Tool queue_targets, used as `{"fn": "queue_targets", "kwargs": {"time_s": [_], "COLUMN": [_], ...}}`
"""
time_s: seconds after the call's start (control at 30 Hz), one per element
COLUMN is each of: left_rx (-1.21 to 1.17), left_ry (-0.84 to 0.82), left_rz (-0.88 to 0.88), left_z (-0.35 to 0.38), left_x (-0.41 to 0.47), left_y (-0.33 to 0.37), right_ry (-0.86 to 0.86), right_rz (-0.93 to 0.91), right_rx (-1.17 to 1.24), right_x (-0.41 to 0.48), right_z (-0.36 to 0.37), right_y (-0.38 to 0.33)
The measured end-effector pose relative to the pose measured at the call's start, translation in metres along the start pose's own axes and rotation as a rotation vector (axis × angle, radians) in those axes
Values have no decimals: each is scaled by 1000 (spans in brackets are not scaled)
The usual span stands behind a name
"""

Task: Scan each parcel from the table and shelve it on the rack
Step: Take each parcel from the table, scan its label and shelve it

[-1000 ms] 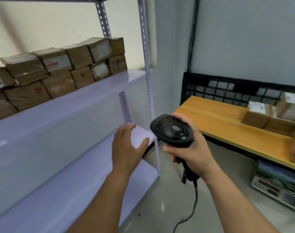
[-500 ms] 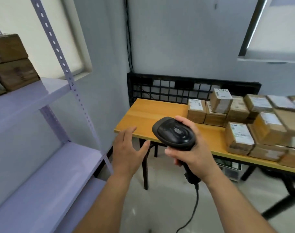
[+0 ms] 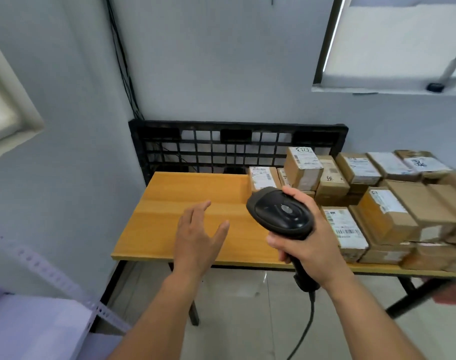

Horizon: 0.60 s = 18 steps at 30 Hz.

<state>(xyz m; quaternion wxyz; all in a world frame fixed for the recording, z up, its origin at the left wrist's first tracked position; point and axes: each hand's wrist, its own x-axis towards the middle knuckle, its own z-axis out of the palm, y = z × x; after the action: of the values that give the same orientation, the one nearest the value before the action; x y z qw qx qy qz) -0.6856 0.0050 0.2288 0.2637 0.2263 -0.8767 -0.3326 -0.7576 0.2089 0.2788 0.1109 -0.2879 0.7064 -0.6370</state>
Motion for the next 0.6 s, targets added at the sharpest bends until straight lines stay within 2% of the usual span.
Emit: {"fn": "queue_targets", "kwargs": {"time_s": [0.17,0.4,0.6], "left_rx": [-39,-99,-48], "left_ry": [-90,-99,-151], "left_rz": [-3,-61,-131], "left_z": [30,77,130], "left_x": [34,79,130], "left_y": [5,8,7], "right_ry": [40,61,40], "right_rz": [28,47,64], "right_rx": [-19,-24,1], "right_x": [23,64,108], "right_z": [-21,-54,-86], "right_y": [15,44,67]}}
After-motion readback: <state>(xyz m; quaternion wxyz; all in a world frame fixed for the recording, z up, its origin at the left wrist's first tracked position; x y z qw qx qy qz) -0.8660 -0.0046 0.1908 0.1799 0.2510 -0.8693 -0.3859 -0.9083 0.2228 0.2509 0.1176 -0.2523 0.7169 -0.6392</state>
